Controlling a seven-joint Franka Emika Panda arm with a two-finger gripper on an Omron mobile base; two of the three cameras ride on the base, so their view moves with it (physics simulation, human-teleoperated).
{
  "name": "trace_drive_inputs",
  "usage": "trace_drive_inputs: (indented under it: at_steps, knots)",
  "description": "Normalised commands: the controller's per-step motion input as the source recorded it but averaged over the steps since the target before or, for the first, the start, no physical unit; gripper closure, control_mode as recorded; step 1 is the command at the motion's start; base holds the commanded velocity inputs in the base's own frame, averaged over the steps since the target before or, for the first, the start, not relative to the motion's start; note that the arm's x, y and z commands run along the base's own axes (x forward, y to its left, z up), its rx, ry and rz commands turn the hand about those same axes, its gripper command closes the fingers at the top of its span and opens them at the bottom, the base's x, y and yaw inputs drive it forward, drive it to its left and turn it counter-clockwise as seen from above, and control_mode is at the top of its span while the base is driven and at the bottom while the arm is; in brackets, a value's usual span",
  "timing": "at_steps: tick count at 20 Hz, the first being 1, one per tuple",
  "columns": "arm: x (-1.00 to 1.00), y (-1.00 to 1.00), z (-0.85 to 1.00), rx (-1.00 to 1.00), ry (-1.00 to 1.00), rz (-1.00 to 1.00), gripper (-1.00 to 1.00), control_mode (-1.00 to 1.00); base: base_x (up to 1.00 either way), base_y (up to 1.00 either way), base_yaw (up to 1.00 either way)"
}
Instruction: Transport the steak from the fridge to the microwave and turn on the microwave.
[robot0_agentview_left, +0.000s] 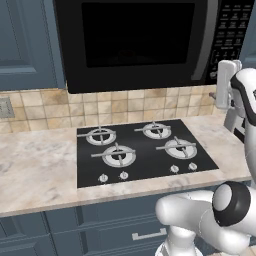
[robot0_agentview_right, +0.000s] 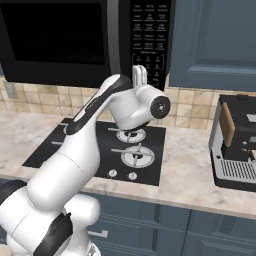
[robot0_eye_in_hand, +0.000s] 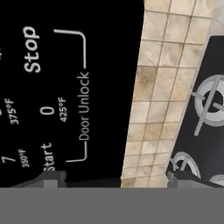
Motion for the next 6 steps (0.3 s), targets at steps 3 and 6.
trace_drive_inputs:
  at_steps: [3, 6]
  knots:
    - [0.09, -0.14, 0.0, 0.0, 0.0, 0.0, -1.0, -1.0, 0.0, 0.0, 0.0]
    - [0.02, -0.18, 0.0, 0.0, 0.0, 0.0, -1.0, -1.0, 0.0, 0.0, 0.0]
